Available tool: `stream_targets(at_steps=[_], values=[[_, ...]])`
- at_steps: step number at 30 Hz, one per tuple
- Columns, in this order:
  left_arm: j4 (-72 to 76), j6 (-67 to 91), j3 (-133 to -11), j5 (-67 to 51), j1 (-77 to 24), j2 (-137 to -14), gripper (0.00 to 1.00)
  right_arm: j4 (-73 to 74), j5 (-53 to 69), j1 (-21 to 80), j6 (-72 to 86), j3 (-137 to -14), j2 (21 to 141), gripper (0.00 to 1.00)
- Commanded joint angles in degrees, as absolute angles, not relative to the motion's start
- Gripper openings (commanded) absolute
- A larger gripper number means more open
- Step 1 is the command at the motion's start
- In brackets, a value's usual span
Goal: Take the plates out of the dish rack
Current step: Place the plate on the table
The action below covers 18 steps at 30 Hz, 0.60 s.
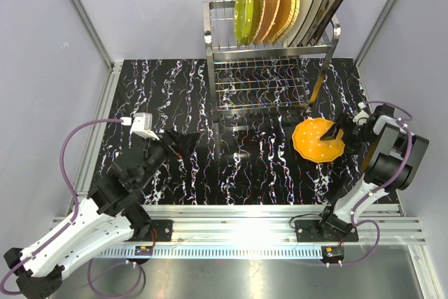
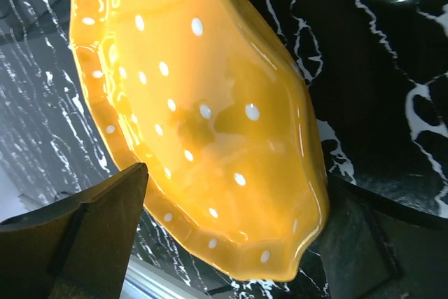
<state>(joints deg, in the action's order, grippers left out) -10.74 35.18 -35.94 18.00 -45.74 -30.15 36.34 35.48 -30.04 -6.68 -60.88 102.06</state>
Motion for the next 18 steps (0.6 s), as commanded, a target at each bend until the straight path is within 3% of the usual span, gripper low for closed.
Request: stream_targets(at_steps=[1,18], values=[[-6.94,35.07,-36.74,18.28,-45.53,-30.67,0.99,35.69,30.33,-30.23,-9.32,-62.49,100.28,1.00],[-10.46,31.73,-45.69,16.70,-45.44,-35.85,0.99,36.74,23.39,-30.23,-15.11,-64.07,95.71,1.00]])
